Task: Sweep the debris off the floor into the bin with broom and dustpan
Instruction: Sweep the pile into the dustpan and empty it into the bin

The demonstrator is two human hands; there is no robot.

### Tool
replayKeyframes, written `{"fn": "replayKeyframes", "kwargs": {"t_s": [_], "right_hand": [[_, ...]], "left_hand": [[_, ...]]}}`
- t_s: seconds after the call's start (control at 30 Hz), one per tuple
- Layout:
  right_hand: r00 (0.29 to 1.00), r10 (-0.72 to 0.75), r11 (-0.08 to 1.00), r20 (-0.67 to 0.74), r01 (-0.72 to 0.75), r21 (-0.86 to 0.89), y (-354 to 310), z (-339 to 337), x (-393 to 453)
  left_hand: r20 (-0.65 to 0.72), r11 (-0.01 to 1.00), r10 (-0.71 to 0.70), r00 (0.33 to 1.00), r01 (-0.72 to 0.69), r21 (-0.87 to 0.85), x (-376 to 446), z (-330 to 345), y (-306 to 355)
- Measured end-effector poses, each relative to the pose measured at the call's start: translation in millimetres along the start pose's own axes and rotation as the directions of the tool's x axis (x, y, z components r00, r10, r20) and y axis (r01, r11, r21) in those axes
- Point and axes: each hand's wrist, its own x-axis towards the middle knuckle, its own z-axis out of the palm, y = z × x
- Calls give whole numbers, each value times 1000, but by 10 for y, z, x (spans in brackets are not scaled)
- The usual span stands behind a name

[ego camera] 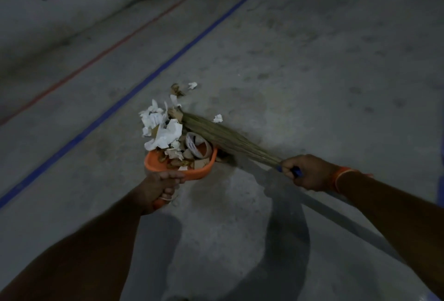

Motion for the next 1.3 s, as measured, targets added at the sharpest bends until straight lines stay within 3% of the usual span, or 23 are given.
{"fn": "replayKeyframes", "kwargs": {"t_s": [0.3,0.6,0.87,1.07,1.3], "right_hand": [[993,120,967,-1,-117,225,19,-215,-366],[994,95,891,-56,-60,449,-107,-296,-454],[980,122,865,-160,-27,500,-231,-451,-344],[979,170,846,-108,-90,525,-985,-470,-459],[978,207,760,-41,-135,636,-2241,-832,-434]], "left_hand": [[16,999,17,1000,-18,41,8,51,-36],[-25,994,65,998,-62,91,-57,33,-16],[-83,990,127,988,-121,73,-236,39,106],[-136,981,51,989,-24,194,-882,-177,489],[-143,995,-10,990,23,93,-1860,-496,1285]]}}
